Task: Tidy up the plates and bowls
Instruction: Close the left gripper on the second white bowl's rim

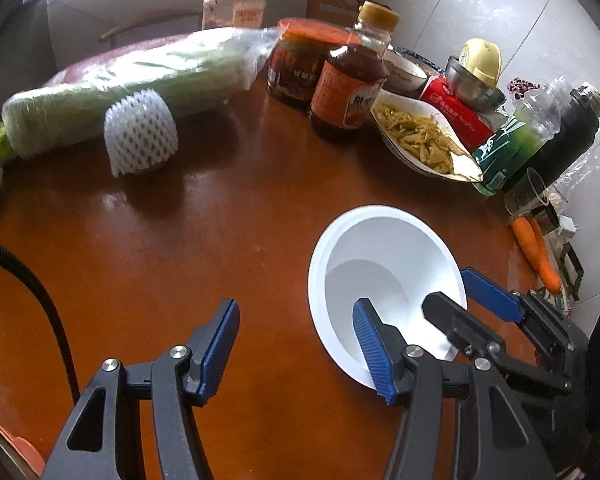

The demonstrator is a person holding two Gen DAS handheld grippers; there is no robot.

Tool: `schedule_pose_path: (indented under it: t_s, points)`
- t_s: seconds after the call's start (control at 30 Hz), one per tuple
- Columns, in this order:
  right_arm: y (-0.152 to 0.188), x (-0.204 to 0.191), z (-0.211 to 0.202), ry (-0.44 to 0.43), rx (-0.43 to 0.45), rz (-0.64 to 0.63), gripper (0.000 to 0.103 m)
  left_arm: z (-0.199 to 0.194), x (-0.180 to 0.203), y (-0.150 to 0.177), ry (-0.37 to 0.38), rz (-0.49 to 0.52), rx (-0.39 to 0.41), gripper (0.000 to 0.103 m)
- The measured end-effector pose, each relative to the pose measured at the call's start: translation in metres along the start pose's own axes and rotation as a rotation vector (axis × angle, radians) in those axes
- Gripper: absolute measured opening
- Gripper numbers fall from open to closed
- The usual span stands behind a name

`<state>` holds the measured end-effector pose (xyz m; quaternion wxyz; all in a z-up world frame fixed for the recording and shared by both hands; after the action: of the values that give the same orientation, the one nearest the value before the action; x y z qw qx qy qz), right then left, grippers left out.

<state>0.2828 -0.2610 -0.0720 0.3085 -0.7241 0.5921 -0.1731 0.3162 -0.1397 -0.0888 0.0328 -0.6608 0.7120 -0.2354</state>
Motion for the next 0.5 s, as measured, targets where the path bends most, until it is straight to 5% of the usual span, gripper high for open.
schedule_pose_path:
  t_s: [0.5]
  points:
    - [0.002, -0.027, -0.003, -0.032, -0.011, -0.048, 0.04, 0.007, 0.001, 0.012, 0.021, 0.023, -0.057, 0.025]
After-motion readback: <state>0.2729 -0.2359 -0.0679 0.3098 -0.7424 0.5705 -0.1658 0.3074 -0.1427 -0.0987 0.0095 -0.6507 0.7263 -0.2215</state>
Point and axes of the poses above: each gripper's, at about its wrist camera, not at the fingertips, and z roughly the way its jaws point, x to its right, y to its underside, the point moved 6 cm from there along z, roughly the way its jaws point, and after that the axes turned 6 degrees about -z, right-handed, at the moved point
